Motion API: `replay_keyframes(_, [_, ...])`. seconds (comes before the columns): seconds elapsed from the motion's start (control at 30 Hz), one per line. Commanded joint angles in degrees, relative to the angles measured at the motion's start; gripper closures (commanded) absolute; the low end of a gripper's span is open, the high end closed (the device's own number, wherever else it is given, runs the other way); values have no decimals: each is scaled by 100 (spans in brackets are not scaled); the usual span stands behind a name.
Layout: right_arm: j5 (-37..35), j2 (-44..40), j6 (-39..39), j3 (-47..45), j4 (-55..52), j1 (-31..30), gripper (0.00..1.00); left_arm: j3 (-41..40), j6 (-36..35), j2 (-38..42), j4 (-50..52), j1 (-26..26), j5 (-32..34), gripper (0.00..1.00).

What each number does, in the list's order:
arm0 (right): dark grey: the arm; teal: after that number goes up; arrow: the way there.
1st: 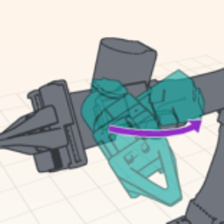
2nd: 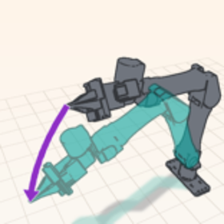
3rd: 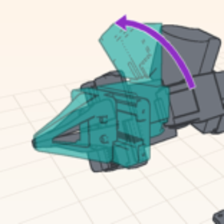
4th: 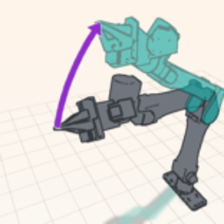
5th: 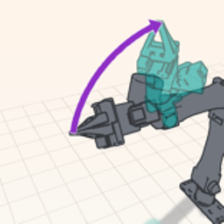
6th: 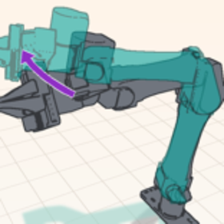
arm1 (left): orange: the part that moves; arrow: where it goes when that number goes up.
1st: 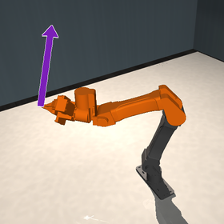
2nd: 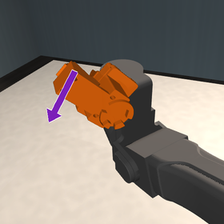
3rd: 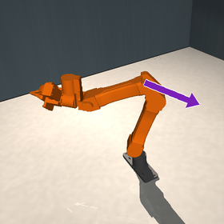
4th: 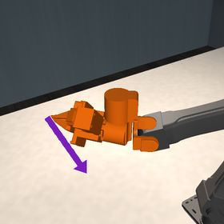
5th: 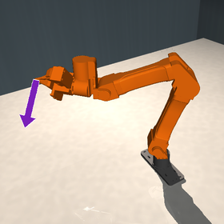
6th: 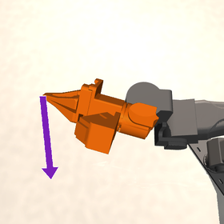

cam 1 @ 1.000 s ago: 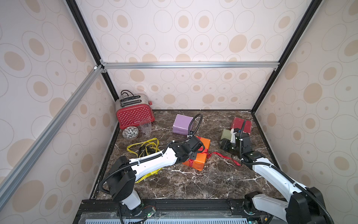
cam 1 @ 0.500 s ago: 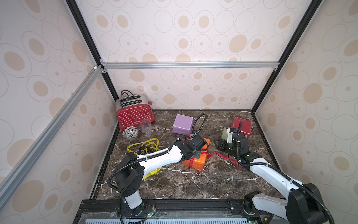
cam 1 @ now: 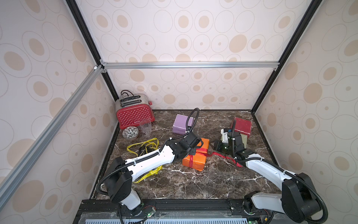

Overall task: Untie the ribbon bows on the gift boxes
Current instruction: Untie the ribbon from the gift box.

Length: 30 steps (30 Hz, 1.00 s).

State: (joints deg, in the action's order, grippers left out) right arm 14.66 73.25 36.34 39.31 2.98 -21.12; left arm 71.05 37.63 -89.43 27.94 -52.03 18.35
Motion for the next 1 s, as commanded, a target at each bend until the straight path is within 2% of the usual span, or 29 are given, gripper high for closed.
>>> replay_keyframes(0.0, [206,117,-125,200,18,-88,56,-15,-13,187,-62,105,36,100])
replay_keyframes(0.1, [299,162,-226,259,44,-180,56,23,-136,273,-85,132,-33,100])
replay_keyframes(0.37, [469,321,-523,451,14,-482,56,137,-235,392,-171,336,-152,89])
replay_keyframes(0.6, [512,417,-537,515,-48,-505,56,407,-67,195,-113,681,-104,87])
replay_keyframes(0.77, [502,418,-531,520,-70,-506,55,664,-33,19,69,837,-328,69])
replay_keyframes(0.83, [495,429,-531,532,-70,-506,55,829,-134,-165,199,835,-666,60])
replay_keyframes(0.97, [497,453,-526,552,-103,-499,55,1444,-255,-869,984,804,-1194,56])
